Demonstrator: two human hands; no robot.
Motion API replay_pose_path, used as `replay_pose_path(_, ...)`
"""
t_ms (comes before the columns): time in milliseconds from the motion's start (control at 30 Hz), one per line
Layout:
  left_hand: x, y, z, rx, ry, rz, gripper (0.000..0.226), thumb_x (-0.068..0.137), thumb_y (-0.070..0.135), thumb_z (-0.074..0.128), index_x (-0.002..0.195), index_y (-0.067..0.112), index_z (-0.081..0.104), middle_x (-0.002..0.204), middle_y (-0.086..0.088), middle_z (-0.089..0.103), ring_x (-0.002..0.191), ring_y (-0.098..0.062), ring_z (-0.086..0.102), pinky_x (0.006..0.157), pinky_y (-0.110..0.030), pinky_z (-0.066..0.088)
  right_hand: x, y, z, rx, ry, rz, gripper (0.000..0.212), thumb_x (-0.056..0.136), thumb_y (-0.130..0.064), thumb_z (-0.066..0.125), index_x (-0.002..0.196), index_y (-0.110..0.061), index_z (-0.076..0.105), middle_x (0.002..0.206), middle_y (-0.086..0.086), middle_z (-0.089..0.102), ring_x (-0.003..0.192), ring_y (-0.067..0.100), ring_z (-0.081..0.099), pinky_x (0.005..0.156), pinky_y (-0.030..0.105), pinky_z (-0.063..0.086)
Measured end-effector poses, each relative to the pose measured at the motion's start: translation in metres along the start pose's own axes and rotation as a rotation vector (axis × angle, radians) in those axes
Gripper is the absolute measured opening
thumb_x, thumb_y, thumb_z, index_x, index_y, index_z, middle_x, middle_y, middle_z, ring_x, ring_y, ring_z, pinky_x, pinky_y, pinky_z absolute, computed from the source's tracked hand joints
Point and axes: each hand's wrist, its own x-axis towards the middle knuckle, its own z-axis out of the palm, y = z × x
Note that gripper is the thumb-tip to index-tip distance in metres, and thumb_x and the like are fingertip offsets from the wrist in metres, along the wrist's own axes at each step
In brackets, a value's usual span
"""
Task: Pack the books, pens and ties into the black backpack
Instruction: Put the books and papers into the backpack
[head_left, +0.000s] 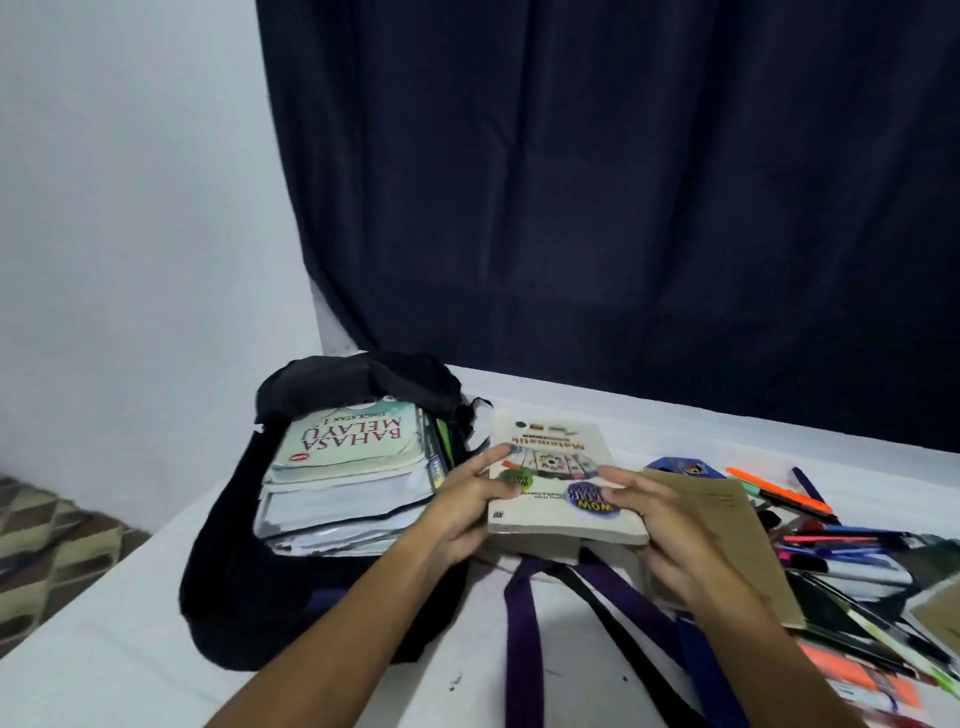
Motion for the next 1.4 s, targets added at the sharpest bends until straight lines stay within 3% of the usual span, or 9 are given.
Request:
replay_pose_path(367,-0.082,0.091,-0.147,0.088,0.298,0.051,0.045,0.085,-0.013,0.050,0.129,-0.001,0.052,0.109,-0.020,0.069,0.082,-0.026,0.072,0.061,-0.033,0.060,0.024,0.042,0.184,-0.220,-0.235,-0.040,0.022,0.079,0.006,0.066,0.096,-0.007,0.072,0.102,0.012,0.072,0.094,0.025,0.069,0.091,0.035,0.054)
replay_pose_path(667,-0.033,0.136,-0.184,0.167,0.266,-0.125,0.020,0.091,-0.006,0.043,0.089,0.002,0.062,0.074,-0.010,0.072,0.060,-0.017,0.071,0.050,-0.027,0.058,0.077,0.038,0.238,-0.207,-0.120,0.034,0.020,0.080,0.006,0.060,0.094,-0.002,0.071,0.088,0.011,0.068,0.080,0.026,0.061,0.054,0.025,0.046)
replay_pose_path(800,-0.006,0.153,-0.194,0.240,0.285,-0.165,0.025,0.089,-0.006,0.044,0.107,-0.005,0.061,0.083,-0.015,0.072,0.062,-0.021,0.072,0.046,-0.028,0.057,0.099,0.029,0.254,-0.228,-0.091,0.037,0.017,0.081,0.008,0.056,0.085,-0.005,0.067,0.076,0.010,0.064,0.065,0.020,0.059,0.048,0.023,0.046)
replay_pose_path(900,0.008,0.162,-0.204,0.333,0.228,-0.219,0.033,0.088,-0.004,0.047,0.120,-0.011,0.053,0.091,-0.018,0.071,0.067,-0.025,0.072,0.049,-0.031,0.059,0.112,0.029,0.260,-0.357,-0.064,-0.009,0.016,0.078,0.004,0.060,0.086,-0.007,0.070,0.092,0.013,0.068,0.077,0.024,0.063,0.066,0.033,0.052)
replay_pose_path(1000,0.010,0.169,-0.205,0.744,0.187,-0.245,0.017,0.091,0.001,0.057,0.108,0.001,0.052,0.070,-0.007,0.068,0.051,-0.015,0.066,0.044,-0.027,0.055,0.112,0.032,0.257,-0.798,-0.040,-0.183,0.010,0.081,-0.006,0.065,0.089,-0.008,0.071,0.104,0.008,0.067,0.097,0.025,0.062,0.082,0.032,0.049)
replay_pose_path(1100,0.016,0.175,-0.206,1.398,0.285,-0.082,0.036,0.088,0.016,0.067,0.122,0.010,0.055,0.092,-0.010,0.067,0.068,-0.019,0.066,0.057,-0.030,0.056,0.094,0.032,0.257,-1.511,0.028,-0.440,0.038,0.089,-0.035,0.061,0.124,-0.023,0.061,0.129,0.005,0.046,0.112,0.026,0.050,0.086,0.034,0.043)
replay_pose_path(1233,0.042,0.179,-0.216,2.018,0.342,0.556,0.051,0.090,0.033,0.060,0.140,0.032,0.048,0.148,-0.012,0.037,0.133,-0.034,0.035,0.103,-0.048,0.040,0.075,0.042,0.263,-1.641,-0.382,-0.619,0.063,0.087,-0.059,0.053,0.144,-0.039,0.036,0.156,0.005,0.019,0.141,0.028,0.018,0.111,0.041,0.024)
replay_pose_path(1333,0.071,0.189,-0.227,2.342,0.116,0.609,0.061,0.093,0.039,0.058,0.148,0.044,0.031,0.162,-0.016,-0.007,0.146,-0.043,-0.003,0.110,-0.069,0.016,0.075,0.066,0.262,-1.812,-0.598,-0.495,0.071,0.089,-0.068,0.039,0.149,-0.047,0.008,0.161,0.006,-0.007,0.146,0.036,-0.013,0.116,0.054,-0.008)
replay_pose_path(1400,0.089,0.197,-0.232,2.425,0.006,0.545,0.070,0.094,0.037,0.058,0.149,0.049,0.018,0.160,-0.014,-0.020,0.146,-0.045,-0.007,0.110,-0.068,0.021,0.082,0.080,0.261,-1.858,-0.600,-0.442,0.066,0.092,-0.068,0.030,0.149,-0.046,0.004,0.161,0.008,-0.012,0.144,0.041,-0.018,0.113,0.059,-0.014)
